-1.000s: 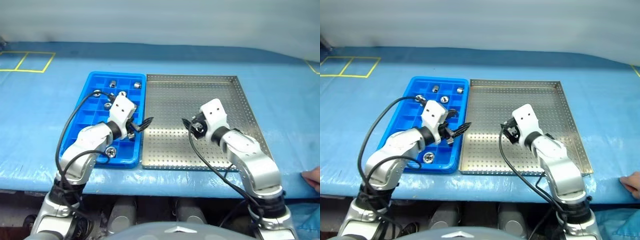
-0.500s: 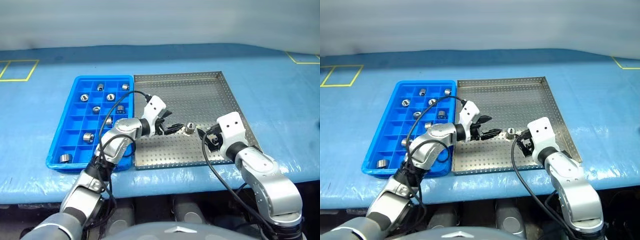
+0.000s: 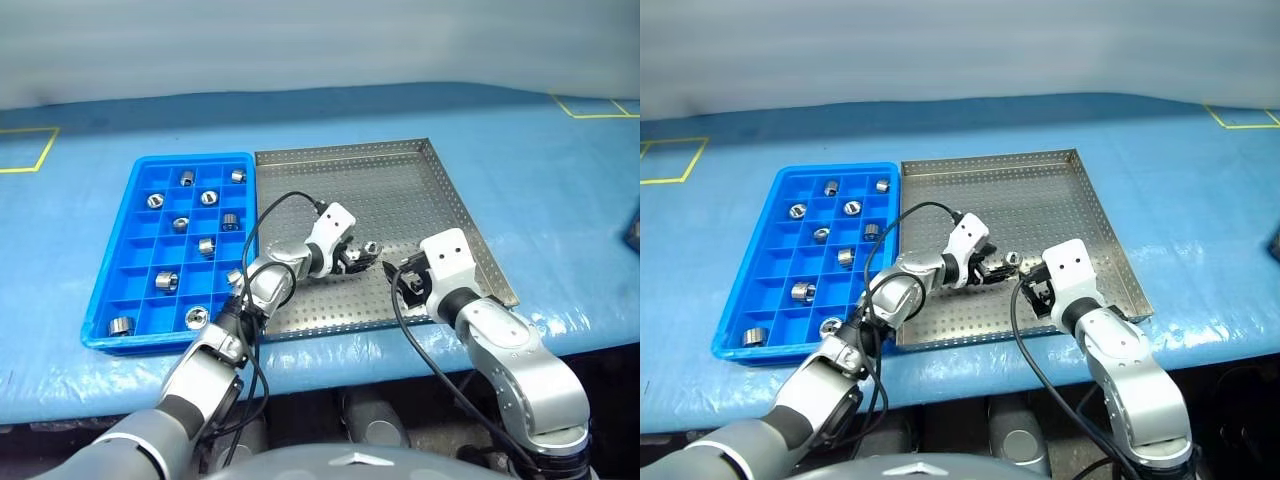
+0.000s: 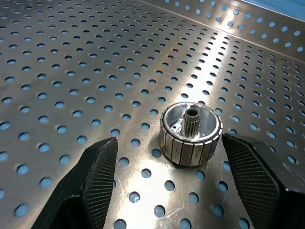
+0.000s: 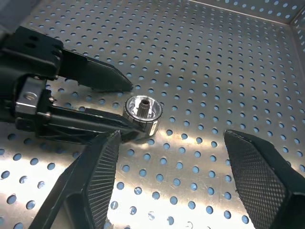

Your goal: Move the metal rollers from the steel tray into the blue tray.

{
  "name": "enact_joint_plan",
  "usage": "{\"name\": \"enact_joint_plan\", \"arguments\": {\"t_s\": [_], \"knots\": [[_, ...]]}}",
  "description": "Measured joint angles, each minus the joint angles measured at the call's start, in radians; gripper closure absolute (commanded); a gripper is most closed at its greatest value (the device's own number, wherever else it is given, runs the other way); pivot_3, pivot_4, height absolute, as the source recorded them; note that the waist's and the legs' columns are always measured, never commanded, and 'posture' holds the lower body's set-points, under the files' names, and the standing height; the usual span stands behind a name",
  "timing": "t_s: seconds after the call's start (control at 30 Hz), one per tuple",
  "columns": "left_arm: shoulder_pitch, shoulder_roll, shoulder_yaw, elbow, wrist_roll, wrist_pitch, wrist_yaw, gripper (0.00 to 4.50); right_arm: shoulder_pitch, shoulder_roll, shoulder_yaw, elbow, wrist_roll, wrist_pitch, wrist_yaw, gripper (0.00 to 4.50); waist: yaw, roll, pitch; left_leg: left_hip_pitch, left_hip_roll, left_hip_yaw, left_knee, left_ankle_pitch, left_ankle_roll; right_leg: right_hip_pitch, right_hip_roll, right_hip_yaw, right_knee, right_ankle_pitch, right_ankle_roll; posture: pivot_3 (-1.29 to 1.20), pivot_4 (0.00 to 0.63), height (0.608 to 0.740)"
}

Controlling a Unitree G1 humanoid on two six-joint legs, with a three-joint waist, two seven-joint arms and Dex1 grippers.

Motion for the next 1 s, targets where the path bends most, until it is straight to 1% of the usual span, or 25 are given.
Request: {"name": "enact_joint_plan", "arguments": {"t_s": [0.13,0.2,0.23,0.37,0.4,0.63,0.73,0.83,0.9,1.0], "knots": [[-0.006,-0.02,0.01,0.026,0.005,-0.014,-0.009,0.68,-0.014,0.009,0.026,0.001,-0.001,-0.012,-0.01,0.85,-0.016,0.0,0.0,0.0,0.0,0.0,0.0,0.0,0.0,0.0,0.0,0.0,0.0,0.0,0.0,-0.25,0.15,0.74],[-0.006,-0.026,0.01,0.031,0.008,-0.018,-0.009,1.08,-0.017,0.01,0.033,0.001,-0.002,-0.016,-0.011,0.8,-0.02,0.0,0.0,0.0,0.0,0.0,0.0,0.0,0.0,0.0,0.0,0.0,0.0,0.0,0.0,-0.24,0.15,0.74],[-0.008,-0.028,0.012,0.036,0.009,-0.019,-0.008,1.21,-0.017,0.01,0.039,0.003,-0.003,-0.017,-0.014,0.8,-0.022,0.0,0.0,0.0,0.0,0.0,0.0,0.0,0.0,0.0,0.0,0.0,0.0,0.0,0.0,-0.24,0.15,0.74],[-0.009,-0.033,0.035,0.045,0.015,-0.018,0.02,2.57,-0.019,0.009,0.047,0.012,-0.009,-0.019,-0.026,0.8,-0.021,0.0,0.0,0.0,0.0,0.0,0.0,0.0,0.0,0.0,0.0,0.0,0.0,0.0,0.0,-0.23,0.15,0.74],[-0.01,-0.034,0.042,0.045,0.016,-0.018,0.028,2.82,-0.02,0.008,0.048,0.016,-0.013,-0.02,-0.027,0.8,-0.021,0.0,0.0,0.0,0.0,0.0,0.0,0.0,0.0,0.0,0.0,0.0,0.0,0.0,0.0,-0.22,0.15,0.74],[-0.002,-0.024,0.069,0.015,0.017,-0.005,0.044,2.82,-0.028,-0.004,0.054,0.052,-0.031,-0.025,-0.029,0.8,-0.02,0.0,0.0,0.0,0.0,0.0,0.0,0.0,0.0,0.0,0.0,0.0,0.0,0.0,0.001,-0.19,0.15,0.74],[0.017,0.008,0.09,-0.085,0.011,0.019,0.048,2.82,-0.027,-0.065,0.061,0.096,-0.063,-0.025,-0.033,0.8,-0.015,0.0,0.0,0.0,0.0,0.0,0.0,0.0,0.0,0.0,0.0,0.001,0.0,0.0,0.001,-0.17,0.15,0.74],[0.069,0.093,0.111,-0.296,0.001,0.091,0.044,2.82,-0.021,-0.075,0.057,0.13,-0.058,-0.025,-0.009,0.8,-0.015,0.0,0.0,0.002,0.001,0.0,-0.003,0.0,0.0,0.0,0.001,0.001,0.001,0.0,0.0,-0.13,0.15,0.74],[0.097,0.168,0.114,-0.437,-0.003,0.176,0.033,2.82,-0.023,-0.075,0.066,0.138,-0.047,-0.026,0.012,0.8,-0.012,0.0,0.0,0.003,0.001,0.0,-0.004,0.0,0.0,0.0,0.002,0.001,0.002,0.0,-0.001,-0.12,0.15,0.74],[0.165,0.307,0.145,-0.653,-0.015,0.346,0.024,2.82,-0.055,-0.062,0.094,0.156,-0.029,-0.044,0.044,0.8,-0.009,0.0,0.0,0.003,0.002,0.0,-0.004,0.0,0.0,-0.001,0.002,0.001,0.001,-0.001,-0.001,-0.06,0.15,0.74]]}}
